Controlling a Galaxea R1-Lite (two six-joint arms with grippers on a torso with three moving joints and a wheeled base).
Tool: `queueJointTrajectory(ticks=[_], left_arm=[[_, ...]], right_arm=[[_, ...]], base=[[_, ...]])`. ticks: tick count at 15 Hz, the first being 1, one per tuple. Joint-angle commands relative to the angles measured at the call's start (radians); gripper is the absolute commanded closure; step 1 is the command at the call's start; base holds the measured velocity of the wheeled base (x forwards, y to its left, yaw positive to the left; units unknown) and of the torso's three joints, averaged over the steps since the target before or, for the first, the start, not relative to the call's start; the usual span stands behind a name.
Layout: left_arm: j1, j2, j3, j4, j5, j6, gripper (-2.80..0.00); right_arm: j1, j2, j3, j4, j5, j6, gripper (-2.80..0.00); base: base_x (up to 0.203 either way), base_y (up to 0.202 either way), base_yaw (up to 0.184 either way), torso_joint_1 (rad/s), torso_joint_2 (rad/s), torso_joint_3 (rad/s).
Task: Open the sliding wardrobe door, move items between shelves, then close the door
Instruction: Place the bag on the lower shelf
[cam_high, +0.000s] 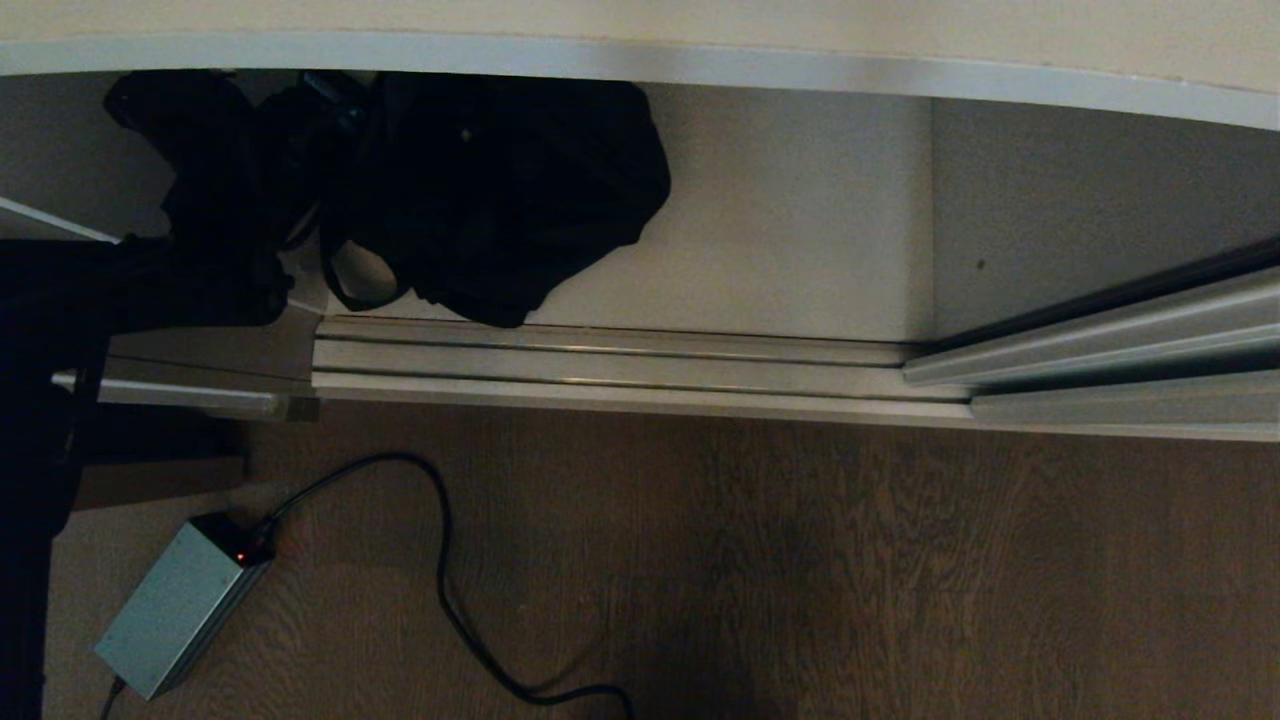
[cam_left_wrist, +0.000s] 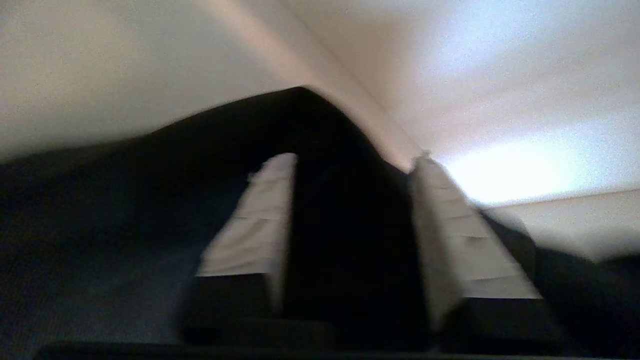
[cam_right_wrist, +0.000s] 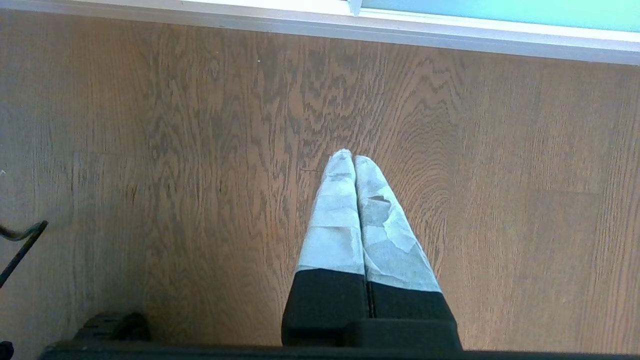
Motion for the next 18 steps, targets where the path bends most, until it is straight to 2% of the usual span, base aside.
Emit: queueJointTrajectory(ticks=[1, 5, 8, 13, 14, 15, 17, 18], left_arm=[[-0.028, 0.016, 0.000, -0.011, -0.003, -0.029, -2.80], [-0.043, 0.002, 0.001, -0.068, 0.004, -0.099, -2.80], [-0.058, -0.015, 0.003, -0.054, 0.004, -0.105, -2.80], [-0.141, -0.055, 0.005, 0.145, -0.083, -0.099, -2.80], [-0.162, -0.066, 0.006, 0.184, -0.082, -0.091, -2.80], [-0.170, -0.077, 0.006, 0.232, -0.083, -0.089, 0.00], [-0.185, -0.102, 0.007, 0.346, -0.072, -0.085, 0.00], [-0.189, -0.106, 0.007, 0.353, -0.031, -0.084, 0.00]], right_arm=[[0.000, -0.003, 0.000, 0.000, 0.000, 0.000, 0.00], [0.000, -0.003, 0.000, 0.000, 0.000, 0.000, 0.00], [0.000, -0.003, 0.000, 0.000, 0.000, 0.000, 0.00], [0.000, -0.003, 0.000, 0.000, 0.000, 0.000, 0.00], [0.000, -0.003, 0.000, 0.000, 0.000, 0.000, 0.00], [0.000, -0.003, 0.000, 0.000, 0.000, 0.000, 0.00], [0.000, -0.003, 0.000, 0.000, 0.000, 0.000, 0.00], [0.000, -0.003, 0.000, 0.000, 0.000, 0.000, 0.00]], base=[[0.000, 0.000, 0.000, 0.000, 0.00, 0.000], [0.000, 0.000, 0.000, 0.000, 0.00, 0.000], [0.000, 0.000, 0.000, 0.000, 0.00, 0.000], [0.000, 0.000, 0.000, 0.000, 0.00, 0.000], [0.000, 0.000, 0.000, 0.000, 0.00, 0.000], [0.000, 0.000, 0.000, 0.000, 0.00, 0.000], [0.000, 0.000, 0.000, 0.000, 0.00, 0.000], [0.000, 0.000, 0.000, 0.000, 0.00, 0.000]])
